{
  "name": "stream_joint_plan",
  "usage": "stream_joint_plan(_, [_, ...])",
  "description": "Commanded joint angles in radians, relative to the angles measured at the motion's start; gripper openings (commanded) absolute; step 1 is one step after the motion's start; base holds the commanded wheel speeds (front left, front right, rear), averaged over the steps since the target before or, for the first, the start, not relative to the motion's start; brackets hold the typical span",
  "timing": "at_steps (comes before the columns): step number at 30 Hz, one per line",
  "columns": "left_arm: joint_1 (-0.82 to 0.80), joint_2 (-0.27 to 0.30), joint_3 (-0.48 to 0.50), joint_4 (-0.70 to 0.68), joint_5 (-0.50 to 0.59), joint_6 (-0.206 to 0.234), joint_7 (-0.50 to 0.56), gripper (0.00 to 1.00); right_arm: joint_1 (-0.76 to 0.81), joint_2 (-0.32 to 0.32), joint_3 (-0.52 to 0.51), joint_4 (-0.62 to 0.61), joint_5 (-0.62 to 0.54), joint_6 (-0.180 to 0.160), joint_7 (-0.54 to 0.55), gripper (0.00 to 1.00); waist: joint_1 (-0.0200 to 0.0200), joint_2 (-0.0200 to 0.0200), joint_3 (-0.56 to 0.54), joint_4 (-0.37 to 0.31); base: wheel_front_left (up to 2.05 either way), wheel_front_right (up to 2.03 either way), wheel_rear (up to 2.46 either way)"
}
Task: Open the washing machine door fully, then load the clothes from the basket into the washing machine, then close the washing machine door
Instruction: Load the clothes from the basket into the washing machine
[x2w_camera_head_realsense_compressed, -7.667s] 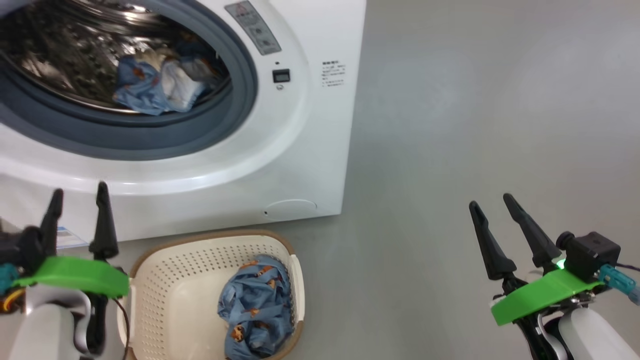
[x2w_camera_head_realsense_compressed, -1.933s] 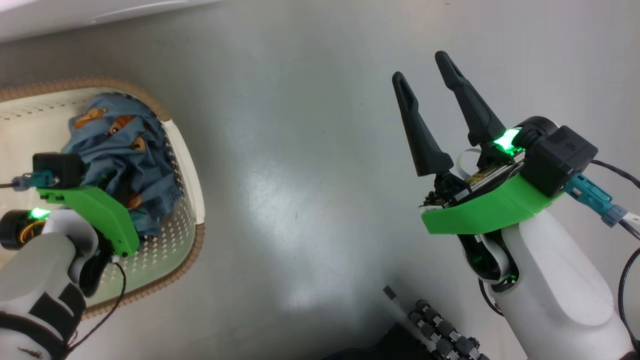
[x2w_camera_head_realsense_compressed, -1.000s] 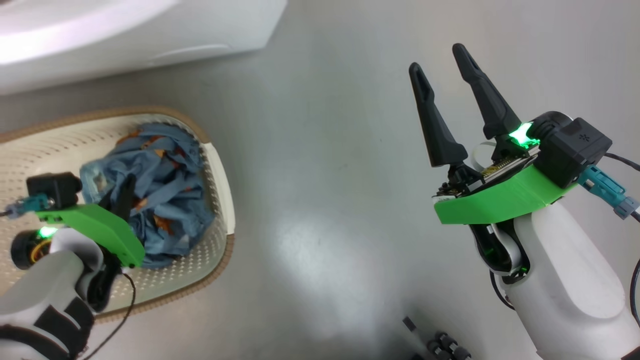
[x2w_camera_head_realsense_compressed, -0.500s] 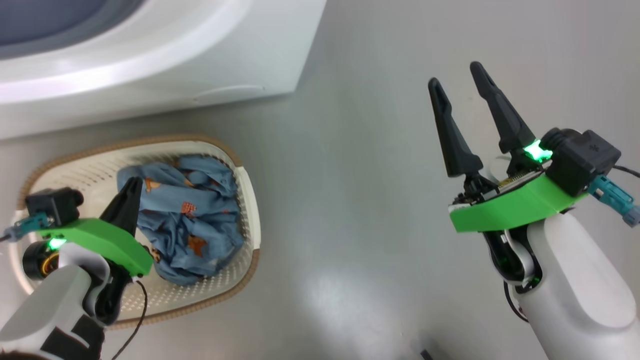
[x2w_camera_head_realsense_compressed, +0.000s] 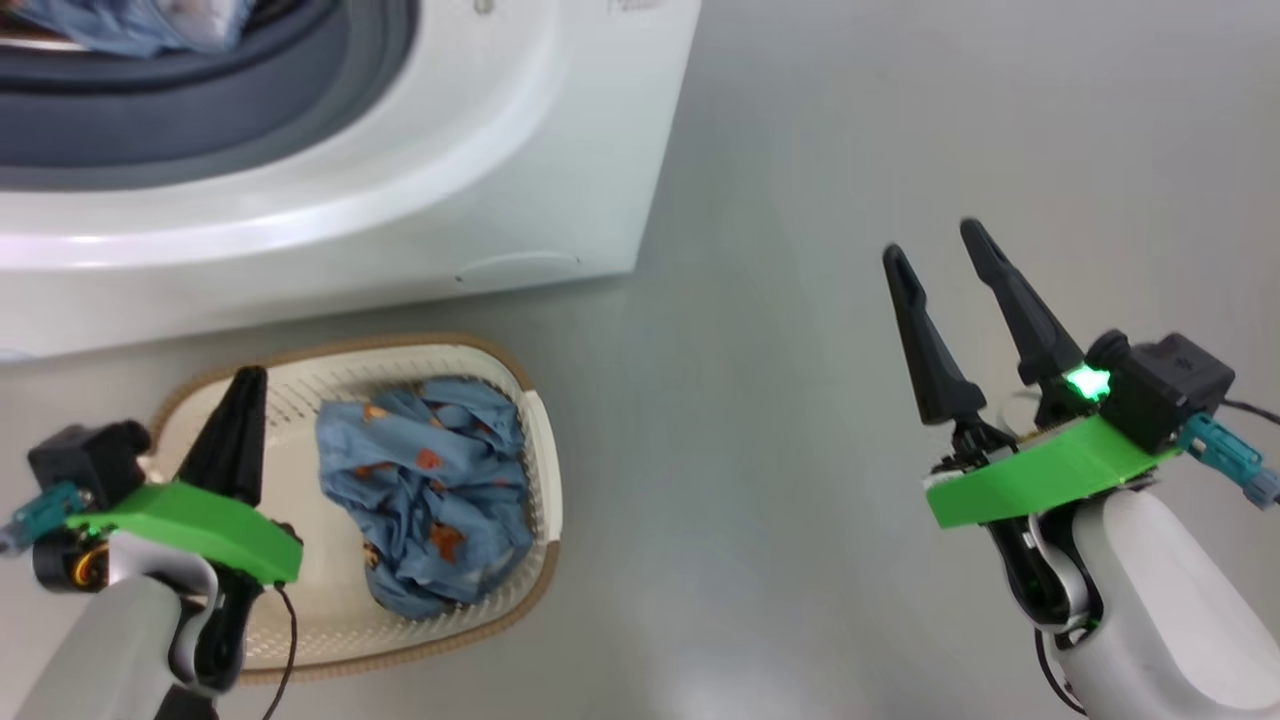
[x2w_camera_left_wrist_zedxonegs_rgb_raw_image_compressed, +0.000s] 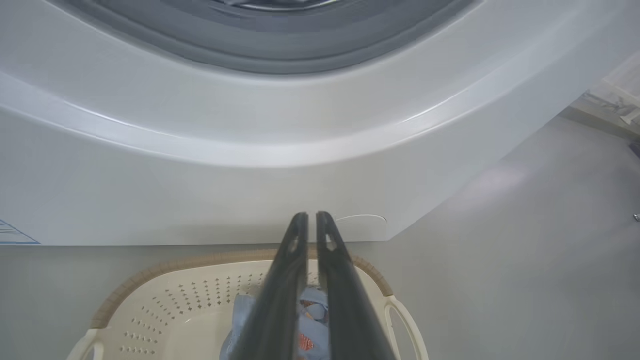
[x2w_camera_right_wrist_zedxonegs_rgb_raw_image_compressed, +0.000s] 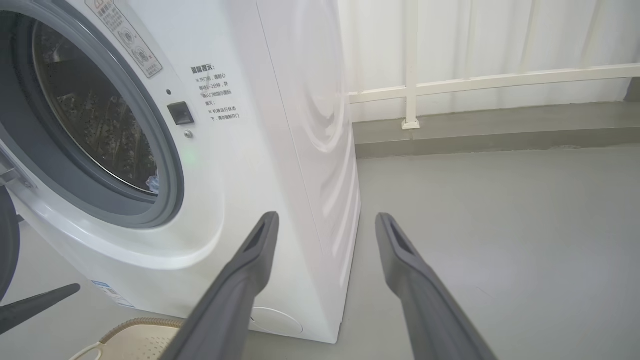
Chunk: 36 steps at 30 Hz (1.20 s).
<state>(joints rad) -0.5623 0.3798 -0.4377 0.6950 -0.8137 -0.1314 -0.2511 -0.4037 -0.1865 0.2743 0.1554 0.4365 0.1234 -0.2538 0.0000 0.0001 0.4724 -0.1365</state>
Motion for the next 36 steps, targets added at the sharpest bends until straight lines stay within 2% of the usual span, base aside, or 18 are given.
stream_joint_plan(1, [0.028,0.027,0.067,-0.034,0.036,0.001,-0.011,0.00,0.032,-0.009,0.006,-0.018,0.008,0.007,-0.008,1.00,0.0000,-0.0001,-0.053,0.022,0.00,0.00,0.00])
stream_joint_plan(15, [0.221,-0.069,0.354,-0.189,0.285,0.001,-0.011,0.00,0.141,-0.047,-0.008,-0.002,0.030,0.007,-0.008,1.00,0.0000,-0.0001,-0.214,0.056,0.00,0.00,0.00])
stream_joint_plan(36, [0.466,-0.138,0.524,-0.381,0.437,0.001,-0.011,0.00,0.286,-0.072,-0.048,-0.007,0.049,0.007,-0.008,1.00,0.0000,-0.0001,-0.359,0.072,0.00,0.00,0.00])
